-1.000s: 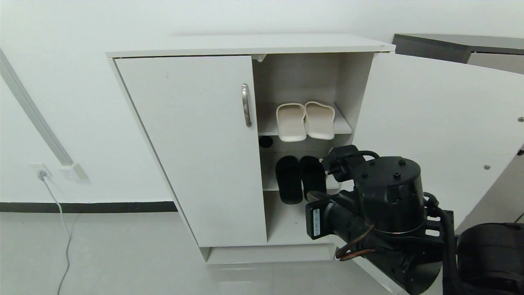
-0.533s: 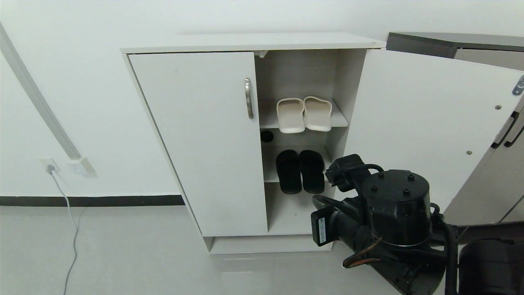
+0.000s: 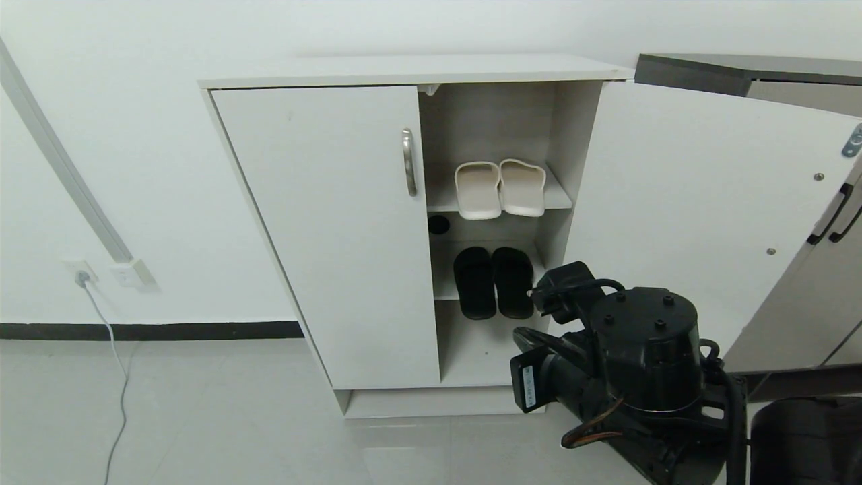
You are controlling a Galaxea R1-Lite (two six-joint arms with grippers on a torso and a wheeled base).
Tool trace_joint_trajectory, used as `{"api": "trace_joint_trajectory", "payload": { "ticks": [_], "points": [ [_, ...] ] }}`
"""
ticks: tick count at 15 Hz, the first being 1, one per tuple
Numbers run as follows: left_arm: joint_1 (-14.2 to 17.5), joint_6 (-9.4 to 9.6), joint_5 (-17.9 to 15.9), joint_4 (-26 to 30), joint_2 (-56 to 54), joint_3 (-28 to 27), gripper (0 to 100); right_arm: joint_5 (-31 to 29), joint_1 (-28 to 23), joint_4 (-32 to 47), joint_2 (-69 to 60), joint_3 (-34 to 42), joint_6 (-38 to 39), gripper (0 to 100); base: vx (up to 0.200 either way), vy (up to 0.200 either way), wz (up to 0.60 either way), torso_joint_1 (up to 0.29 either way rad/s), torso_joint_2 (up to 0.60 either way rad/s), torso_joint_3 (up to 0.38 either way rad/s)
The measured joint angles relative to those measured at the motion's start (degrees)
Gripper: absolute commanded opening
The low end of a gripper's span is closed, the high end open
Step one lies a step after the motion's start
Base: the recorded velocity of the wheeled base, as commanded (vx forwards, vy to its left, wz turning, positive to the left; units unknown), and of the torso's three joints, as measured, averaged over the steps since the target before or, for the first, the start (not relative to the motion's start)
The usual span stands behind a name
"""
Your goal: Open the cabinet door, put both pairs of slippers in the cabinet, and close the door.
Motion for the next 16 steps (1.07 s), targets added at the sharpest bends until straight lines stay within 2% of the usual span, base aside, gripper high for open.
{"api": "trace_joint_trajectory", "payload": {
  "ticks": [3,6,16],
  "points": [
    [0.0,-0.02,-0.02,0.0,0.0,0.0,0,-0.05,0.0,0.0,0.13,0.07,0.01,0,0.0,0.0,0.0,0.001,-0.01,-0.019],
    [-0.02,0.0,-0.02,0.16,0.0,0.05,0,-0.05,0.11,0.15,0.18,0.2,-0.07,0,0.0,0.0,0.0,0.017,-0.19,-0.284],
    [-0.02,0.0,-0.05,0.0,0.0,0.0,0,-0.1,-0.05,0.09,0.29,0.44,-0.16,0,0.0,0.0,0.0,0.099,-0.48,-0.348]
  ]
}}
